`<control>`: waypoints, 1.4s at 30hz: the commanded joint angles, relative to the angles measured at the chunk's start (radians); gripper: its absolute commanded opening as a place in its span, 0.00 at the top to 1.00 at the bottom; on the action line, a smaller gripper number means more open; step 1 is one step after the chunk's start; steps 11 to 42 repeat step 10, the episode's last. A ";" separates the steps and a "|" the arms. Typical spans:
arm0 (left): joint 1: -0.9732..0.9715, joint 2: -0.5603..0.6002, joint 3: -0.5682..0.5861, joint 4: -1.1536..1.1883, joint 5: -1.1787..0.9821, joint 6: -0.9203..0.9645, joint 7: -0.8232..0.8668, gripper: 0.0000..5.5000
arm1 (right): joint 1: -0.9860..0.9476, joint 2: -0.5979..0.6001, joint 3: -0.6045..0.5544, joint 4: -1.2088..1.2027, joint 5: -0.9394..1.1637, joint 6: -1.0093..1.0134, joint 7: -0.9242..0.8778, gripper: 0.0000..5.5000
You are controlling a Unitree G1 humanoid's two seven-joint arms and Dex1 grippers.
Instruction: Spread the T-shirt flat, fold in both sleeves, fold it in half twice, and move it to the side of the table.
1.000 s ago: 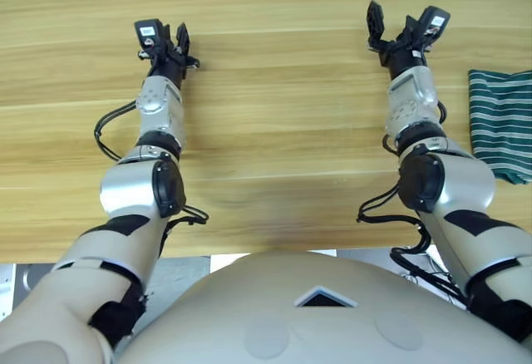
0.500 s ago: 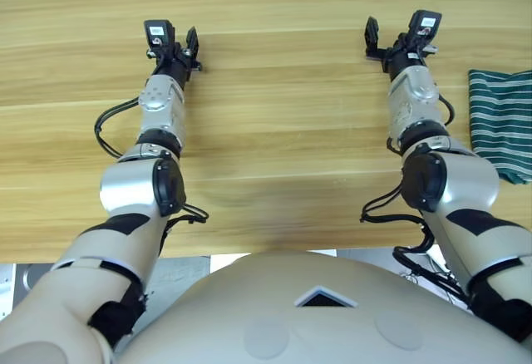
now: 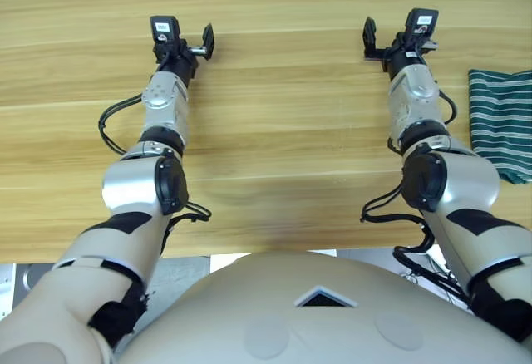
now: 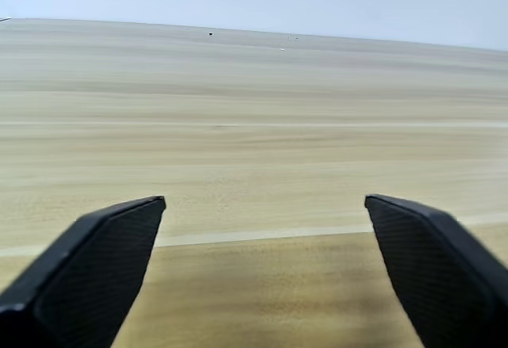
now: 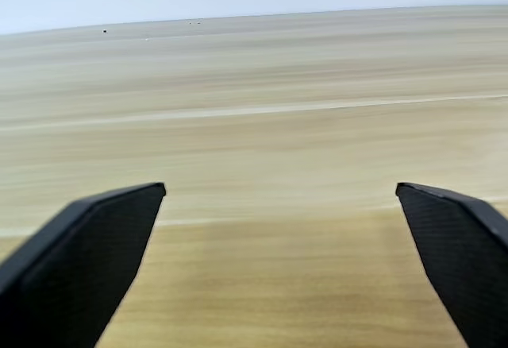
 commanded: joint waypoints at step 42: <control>-0.023 -0.003 -0.006 0.003 0.022 -0.007 0.005 0.02 | -0.009 -0.005 0.002 -0.002 -0.040 -0.008 -0.028 0.02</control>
